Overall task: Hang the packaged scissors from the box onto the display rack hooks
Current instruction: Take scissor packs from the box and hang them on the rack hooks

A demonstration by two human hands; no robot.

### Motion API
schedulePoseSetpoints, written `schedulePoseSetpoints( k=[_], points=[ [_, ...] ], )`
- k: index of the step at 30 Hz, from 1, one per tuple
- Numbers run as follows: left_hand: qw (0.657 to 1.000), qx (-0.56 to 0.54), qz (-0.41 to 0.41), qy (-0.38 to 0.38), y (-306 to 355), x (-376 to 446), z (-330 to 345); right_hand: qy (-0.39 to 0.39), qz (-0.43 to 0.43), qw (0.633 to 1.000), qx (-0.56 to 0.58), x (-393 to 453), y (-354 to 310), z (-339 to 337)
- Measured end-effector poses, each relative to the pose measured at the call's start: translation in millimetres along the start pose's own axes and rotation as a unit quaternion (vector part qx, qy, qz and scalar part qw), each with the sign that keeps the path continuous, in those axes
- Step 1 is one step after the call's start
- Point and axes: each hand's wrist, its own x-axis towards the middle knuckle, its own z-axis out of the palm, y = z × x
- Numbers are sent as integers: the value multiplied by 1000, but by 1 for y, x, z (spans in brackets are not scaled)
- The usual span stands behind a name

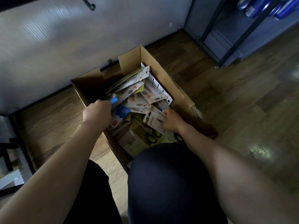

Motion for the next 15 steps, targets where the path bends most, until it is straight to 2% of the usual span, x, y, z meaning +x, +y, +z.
schedulePoseSetpoints(
  k=[6,10,15],
  points=[
    [1000,5,8,1,0,-2,1,-10,-96,981,-169,7,-28,0],
    [1000,6,5,6,-4,-8,2,-22,-75,984,-157,14,-40,4],
    [999,45,1,3,0,-10,1,23,-80,972,-221,13,-49,2]
  ],
)
